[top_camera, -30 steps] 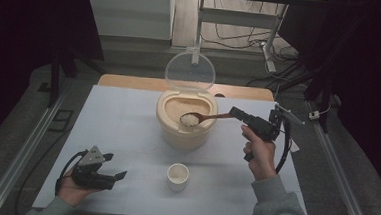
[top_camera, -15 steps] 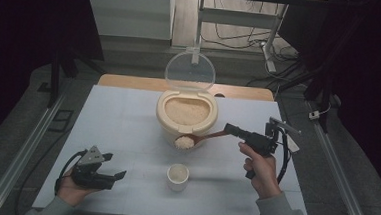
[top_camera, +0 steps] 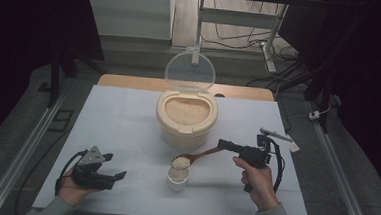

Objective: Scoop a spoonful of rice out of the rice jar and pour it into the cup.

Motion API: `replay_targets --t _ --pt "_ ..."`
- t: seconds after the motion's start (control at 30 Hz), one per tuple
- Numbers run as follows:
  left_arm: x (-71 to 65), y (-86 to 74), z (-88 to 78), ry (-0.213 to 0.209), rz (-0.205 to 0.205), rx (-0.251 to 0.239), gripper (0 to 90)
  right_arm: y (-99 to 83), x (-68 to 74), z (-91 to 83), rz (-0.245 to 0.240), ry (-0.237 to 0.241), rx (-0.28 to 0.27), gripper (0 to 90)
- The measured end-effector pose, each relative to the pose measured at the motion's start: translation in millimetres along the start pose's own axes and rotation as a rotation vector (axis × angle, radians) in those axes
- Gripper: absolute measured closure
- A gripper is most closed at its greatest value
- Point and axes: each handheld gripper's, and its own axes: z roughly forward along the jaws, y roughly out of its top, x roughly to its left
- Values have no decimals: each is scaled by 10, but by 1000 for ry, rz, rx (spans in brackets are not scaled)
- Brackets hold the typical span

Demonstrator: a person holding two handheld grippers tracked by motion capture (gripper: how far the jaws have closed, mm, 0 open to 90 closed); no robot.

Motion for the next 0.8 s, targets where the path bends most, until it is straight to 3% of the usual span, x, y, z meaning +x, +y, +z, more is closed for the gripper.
replay_targets --t 0.4,0.8 --pt "-2 -3 7 0 1 3 191 -3 81 59 -119 -75 36 831" --pt "-4 -3 8 0 3 4 191 -14 261 39 -295 -83 20 831"
